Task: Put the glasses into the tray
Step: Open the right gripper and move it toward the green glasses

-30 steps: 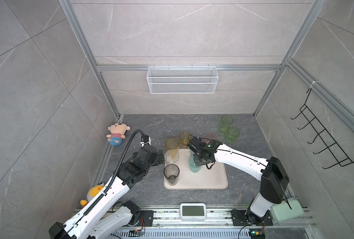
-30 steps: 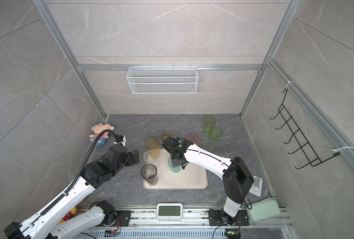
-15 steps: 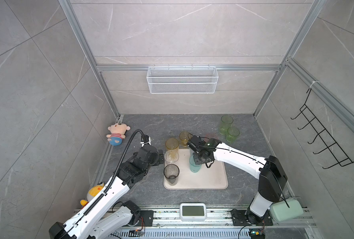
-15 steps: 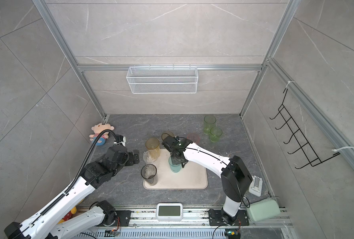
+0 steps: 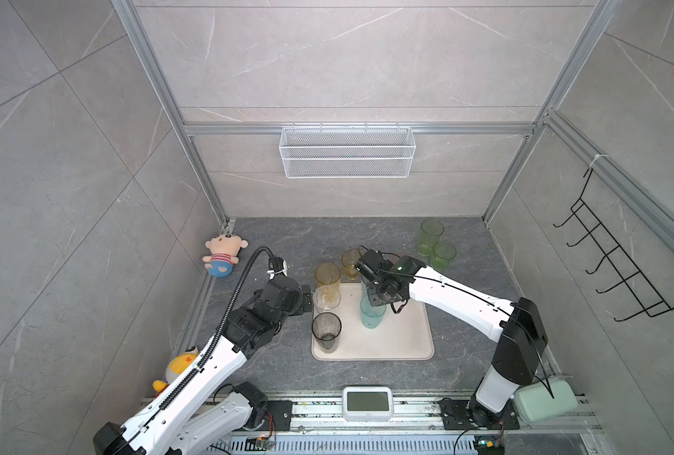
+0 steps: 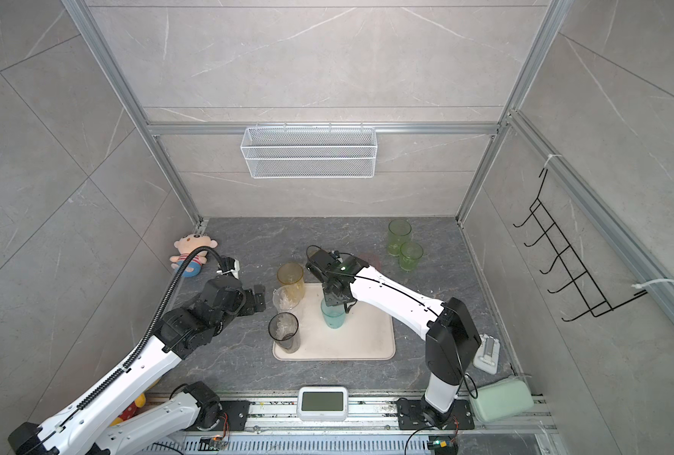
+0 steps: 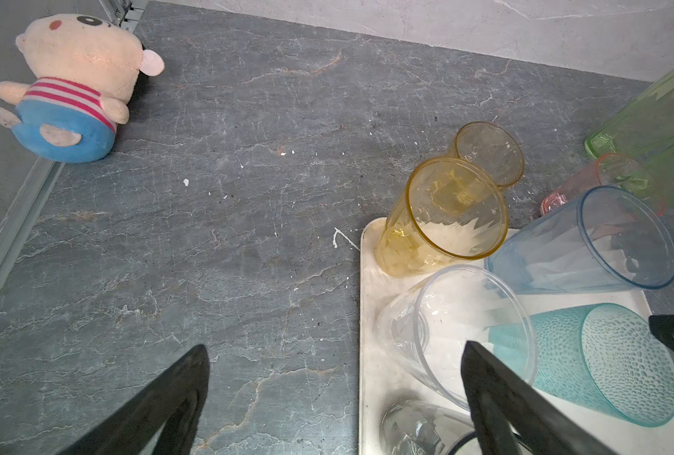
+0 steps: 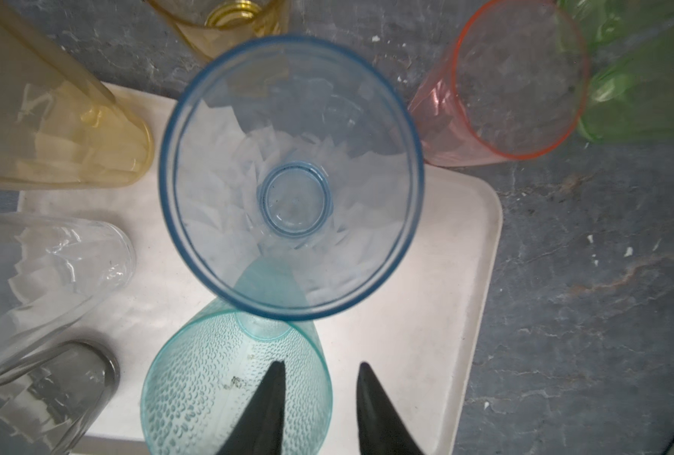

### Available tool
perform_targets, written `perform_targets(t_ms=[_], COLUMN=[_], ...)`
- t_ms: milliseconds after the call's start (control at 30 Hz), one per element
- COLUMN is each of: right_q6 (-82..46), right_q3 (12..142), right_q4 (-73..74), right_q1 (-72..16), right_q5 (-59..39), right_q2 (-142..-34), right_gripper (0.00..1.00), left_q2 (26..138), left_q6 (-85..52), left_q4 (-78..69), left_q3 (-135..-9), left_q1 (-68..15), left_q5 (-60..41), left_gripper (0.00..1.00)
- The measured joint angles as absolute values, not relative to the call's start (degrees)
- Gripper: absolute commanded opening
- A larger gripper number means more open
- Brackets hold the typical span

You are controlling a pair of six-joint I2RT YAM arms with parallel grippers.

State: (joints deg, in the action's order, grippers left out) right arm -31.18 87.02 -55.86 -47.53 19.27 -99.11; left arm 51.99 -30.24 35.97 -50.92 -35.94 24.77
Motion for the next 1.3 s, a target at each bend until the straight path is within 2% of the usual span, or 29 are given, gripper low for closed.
perform_targets(t_ms=[267, 467, 900, 1300], right_q6=[-28.29, -24.95, -20.71, -20.80], right_q3=[90.78, 91.61, 96.20, 101.30], right_q4=[-56.31, -53.23, -42.28, -38.89], right_q1=[-46.65, -41.52, -23.86, -15.68], right_q5=[26.41, 29.04, 24.51, 19.75], right_q2=[-95.98, -95.81, -100.49, -108.62], right_gripper=[0.49, 0.53, 0.58, 0.65], left_q2=[52.01, 52.73, 53.28, 55.02], left_q6=[-30.30, -30.30, -29.80, -27.94], left_q4=[35.97, 35.92, 35.14, 31.92], left_q3=[-50.92, -50.92, -50.85, -50.52], left_q1=[-35.94, -35.94, -35.94, -35.94], left_q5=[24.80, 24.86, 25.17, 25.26], left_gripper=[1.00, 1.00, 1.00, 1.00])
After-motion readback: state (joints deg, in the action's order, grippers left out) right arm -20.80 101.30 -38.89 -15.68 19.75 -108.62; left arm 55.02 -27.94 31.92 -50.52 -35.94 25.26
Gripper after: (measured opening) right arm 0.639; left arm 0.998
